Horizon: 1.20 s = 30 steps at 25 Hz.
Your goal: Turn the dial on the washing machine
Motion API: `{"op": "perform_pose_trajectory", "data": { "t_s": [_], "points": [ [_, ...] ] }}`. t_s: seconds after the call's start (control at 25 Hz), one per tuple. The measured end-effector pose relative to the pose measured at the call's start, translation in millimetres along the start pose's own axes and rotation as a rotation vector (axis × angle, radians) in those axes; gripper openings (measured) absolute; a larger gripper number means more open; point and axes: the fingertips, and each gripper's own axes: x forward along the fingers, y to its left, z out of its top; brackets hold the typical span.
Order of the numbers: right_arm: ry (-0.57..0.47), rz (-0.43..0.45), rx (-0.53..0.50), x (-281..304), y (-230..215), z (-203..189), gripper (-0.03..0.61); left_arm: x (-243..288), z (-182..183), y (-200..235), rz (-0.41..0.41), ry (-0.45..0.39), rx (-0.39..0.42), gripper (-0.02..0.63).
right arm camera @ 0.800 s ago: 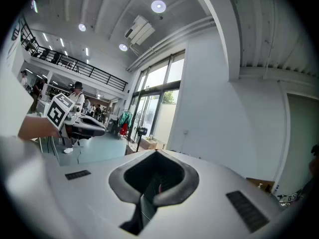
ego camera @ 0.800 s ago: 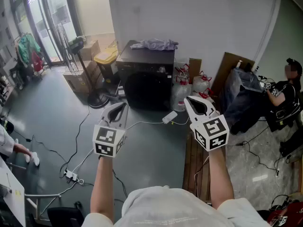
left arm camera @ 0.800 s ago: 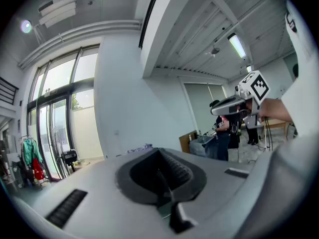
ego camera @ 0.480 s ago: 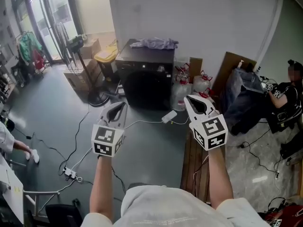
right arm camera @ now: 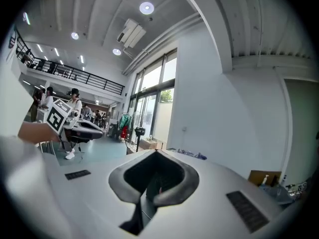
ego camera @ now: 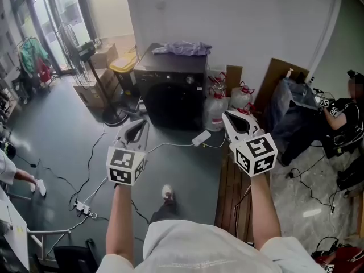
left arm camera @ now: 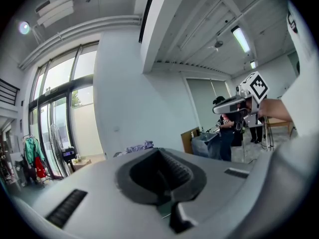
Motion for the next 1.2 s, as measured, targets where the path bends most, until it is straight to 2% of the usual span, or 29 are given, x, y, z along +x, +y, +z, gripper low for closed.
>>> {"op": "perform_pose_trajectory", "data": {
  "t_s": [0.28,0.52,0.84,1.04,1.2],
  "points": [
    [0.033,-0.011,-0.045,69,-25,-14,0.014,71,-33,38,-0.040,0.013,-0.041,0.015],
    [0.084,-0.069,-0.011,180,-64,-30,0.014,167,-56,118,-0.068,0.028,-0.033,0.015],
    [0.145,-0.142,-0.025,315,-103,-23,0.014,280,-66,223,-0.107,0.038,-0.049,0.015],
    [0.194,-0.192,-0.027,372,-120,-39,0.014,328,-93,257,-0.133,0.069,-0.089,0.015],
    [0.249,-0.230,-0.028,400,-134,-61,0.015,356,-112,264,-0.168,0.100,-0.107,0.015]
  ]
}}
